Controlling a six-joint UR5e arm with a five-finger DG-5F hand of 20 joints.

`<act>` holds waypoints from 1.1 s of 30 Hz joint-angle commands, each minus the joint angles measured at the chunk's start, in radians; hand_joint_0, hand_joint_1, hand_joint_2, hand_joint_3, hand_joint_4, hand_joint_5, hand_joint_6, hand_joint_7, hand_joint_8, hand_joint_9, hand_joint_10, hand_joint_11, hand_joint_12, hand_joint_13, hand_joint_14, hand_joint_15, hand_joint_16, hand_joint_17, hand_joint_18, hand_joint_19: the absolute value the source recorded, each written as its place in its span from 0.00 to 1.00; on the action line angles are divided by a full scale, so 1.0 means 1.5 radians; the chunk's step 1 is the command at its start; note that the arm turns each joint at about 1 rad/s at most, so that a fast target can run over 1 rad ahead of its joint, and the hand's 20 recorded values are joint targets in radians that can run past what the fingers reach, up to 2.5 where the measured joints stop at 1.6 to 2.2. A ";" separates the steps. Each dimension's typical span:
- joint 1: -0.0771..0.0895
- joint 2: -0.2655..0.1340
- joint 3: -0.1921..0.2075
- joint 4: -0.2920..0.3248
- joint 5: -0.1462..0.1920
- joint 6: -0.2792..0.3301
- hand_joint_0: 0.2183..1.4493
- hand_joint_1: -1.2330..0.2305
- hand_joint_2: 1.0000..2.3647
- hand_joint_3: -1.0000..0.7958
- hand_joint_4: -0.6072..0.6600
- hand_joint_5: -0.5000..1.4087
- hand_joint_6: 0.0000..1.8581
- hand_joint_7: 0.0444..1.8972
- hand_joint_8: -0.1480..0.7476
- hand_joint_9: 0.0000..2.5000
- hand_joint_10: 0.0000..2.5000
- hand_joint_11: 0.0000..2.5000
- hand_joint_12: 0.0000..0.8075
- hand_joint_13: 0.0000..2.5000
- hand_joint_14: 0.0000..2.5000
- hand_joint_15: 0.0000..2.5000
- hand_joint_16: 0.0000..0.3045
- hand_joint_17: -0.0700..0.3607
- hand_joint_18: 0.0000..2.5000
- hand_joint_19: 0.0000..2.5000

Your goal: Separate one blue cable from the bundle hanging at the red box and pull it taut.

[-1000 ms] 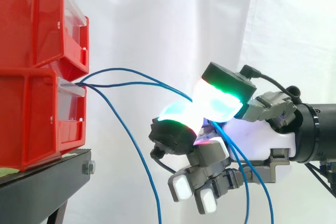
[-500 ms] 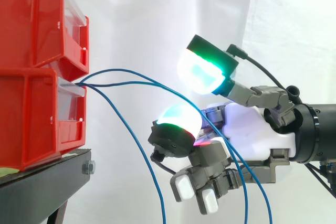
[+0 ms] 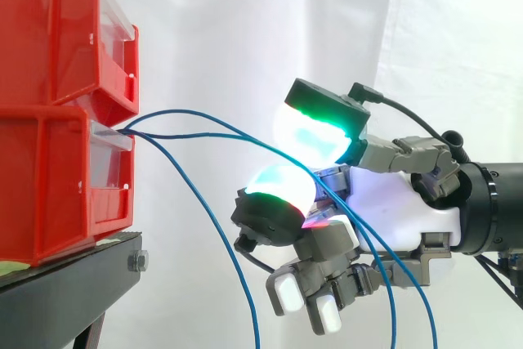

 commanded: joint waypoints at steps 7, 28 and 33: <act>0.000 0.001 0.000 0.000 0.000 0.000 0.44 0.24 0.01 0.33 0.59 0.16 0.48 0.71 0.61 0.45 0.01 0.40 0.49 0.36 0.01 0.21 0.17 0.43 0.37 0.22; -0.011 0.016 0.001 -0.015 -0.001 0.003 0.44 0.19 0.00 0.28 0.55 0.18 0.49 0.78 0.61 0.48 0.01 0.41 0.48 0.37 0.01 0.20 0.17 0.43 0.38 0.21; -0.013 0.024 0.000 -0.043 -0.002 -0.002 0.48 0.18 0.00 0.28 0.50 0.19 0.49 0.82 0.61 0.49 0.01 0.42 0.47 0.37 0.01 0.21 0.16 0.42 0.38 0.21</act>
